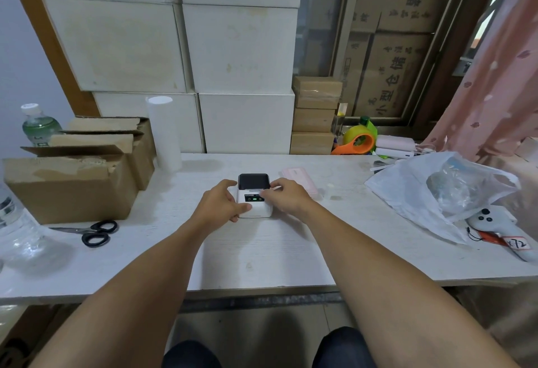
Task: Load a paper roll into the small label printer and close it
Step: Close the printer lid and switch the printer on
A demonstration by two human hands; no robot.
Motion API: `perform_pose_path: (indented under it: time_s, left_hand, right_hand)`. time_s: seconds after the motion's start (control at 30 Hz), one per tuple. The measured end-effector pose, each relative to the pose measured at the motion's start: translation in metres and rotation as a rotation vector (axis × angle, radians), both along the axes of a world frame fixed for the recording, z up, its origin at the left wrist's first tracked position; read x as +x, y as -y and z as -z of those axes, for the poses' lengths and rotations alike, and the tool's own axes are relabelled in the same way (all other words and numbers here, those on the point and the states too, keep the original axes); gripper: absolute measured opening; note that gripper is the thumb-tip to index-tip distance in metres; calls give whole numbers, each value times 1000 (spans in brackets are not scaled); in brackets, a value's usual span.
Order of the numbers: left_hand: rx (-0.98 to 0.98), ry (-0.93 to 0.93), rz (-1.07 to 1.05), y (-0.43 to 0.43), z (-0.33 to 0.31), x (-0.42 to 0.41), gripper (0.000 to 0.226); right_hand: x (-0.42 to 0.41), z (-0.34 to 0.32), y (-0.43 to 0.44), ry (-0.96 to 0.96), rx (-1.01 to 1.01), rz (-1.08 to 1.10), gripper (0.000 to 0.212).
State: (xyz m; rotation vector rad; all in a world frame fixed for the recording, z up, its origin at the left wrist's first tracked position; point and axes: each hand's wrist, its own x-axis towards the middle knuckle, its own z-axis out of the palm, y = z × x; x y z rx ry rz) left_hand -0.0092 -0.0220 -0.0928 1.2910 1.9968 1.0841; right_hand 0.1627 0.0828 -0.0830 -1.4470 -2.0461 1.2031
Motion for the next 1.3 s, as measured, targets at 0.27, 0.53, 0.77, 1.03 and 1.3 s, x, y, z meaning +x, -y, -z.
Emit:
perform_pose_path:
  time_s: [0.27, 0.53, 0.77, 1.03, 1.3]
  left_hand:
    - [-11, 83, -18, 0, 0, 1, 59]
    - [-15, 154, -36, -5, 6, -4, 54]
    - [-20, 135, -29, -6, 3, -3, 54]
    - [-37, 49, -55, -7, 1, -4, 57]
    - [-61, -804, 10, 4, -11, -4, 70]
  right_hand:
    - [-4, -1, 2, 35, 5, -4, 47]
    - [-4, 2, 4, 12, 4, 14, 55]
    - [-4, 3, 4, -7, -14, 50, 42]
    - [-4, 1, -5, 18, -17, 35, 40]
    - [-4, -9, 12, 412, 512, -148, 49]
